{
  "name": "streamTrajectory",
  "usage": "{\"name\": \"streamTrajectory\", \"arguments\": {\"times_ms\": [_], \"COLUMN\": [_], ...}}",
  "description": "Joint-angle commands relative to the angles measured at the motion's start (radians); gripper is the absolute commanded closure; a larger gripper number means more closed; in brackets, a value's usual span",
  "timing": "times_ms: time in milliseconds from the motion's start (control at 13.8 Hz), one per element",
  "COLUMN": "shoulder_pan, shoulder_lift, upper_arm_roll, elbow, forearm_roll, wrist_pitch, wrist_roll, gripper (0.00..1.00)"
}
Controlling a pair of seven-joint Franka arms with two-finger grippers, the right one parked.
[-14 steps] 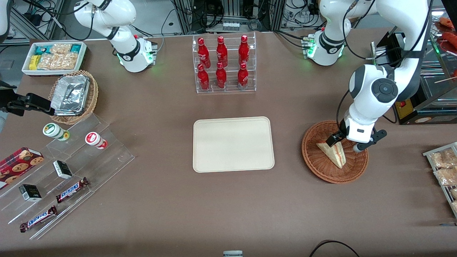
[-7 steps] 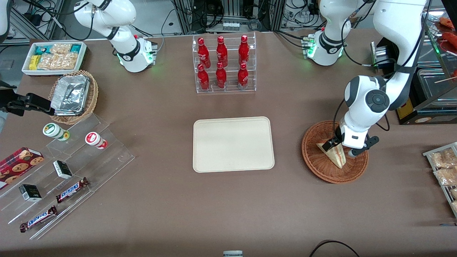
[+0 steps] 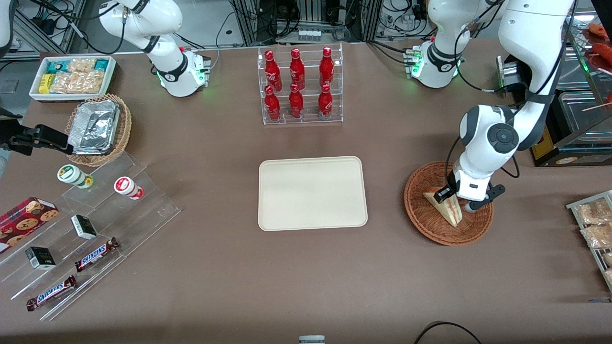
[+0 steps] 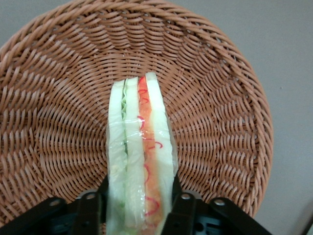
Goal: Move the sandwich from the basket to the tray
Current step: 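Close the left gripper on the wrapped sandwich, then lift the sandwich and carry it over the cream tray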
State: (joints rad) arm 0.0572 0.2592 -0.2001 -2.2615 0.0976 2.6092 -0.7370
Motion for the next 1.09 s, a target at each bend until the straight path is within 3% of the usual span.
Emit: {"name": "streamTrajectory", "arguments": {"times_ms": [0,218,509,800,1018], "shoulder_pan": [0.000,-0.026,-0.156,-0.363,-0.474], "shoulder_lift": [-0.108,-0.242,-0.196,-0.046,0.147], "upper_arm_roll": [-0.001,-0.024,-0.097,-0.122,-0.122], "elbow": [-0.001,0.124,0.434,0.580,0.753], "forearm_roll": [0.022,0.022,0.005,0.017,0.019], "wrist_pitch": [-0.129,-0.483,-0.831,-0.847,-0.833], "wrist_roll": [-0.009,-0.004,-0.024,-0.101,-0.101], "gripper": [1.00,1.00,1.00,1.00,1.00]}}
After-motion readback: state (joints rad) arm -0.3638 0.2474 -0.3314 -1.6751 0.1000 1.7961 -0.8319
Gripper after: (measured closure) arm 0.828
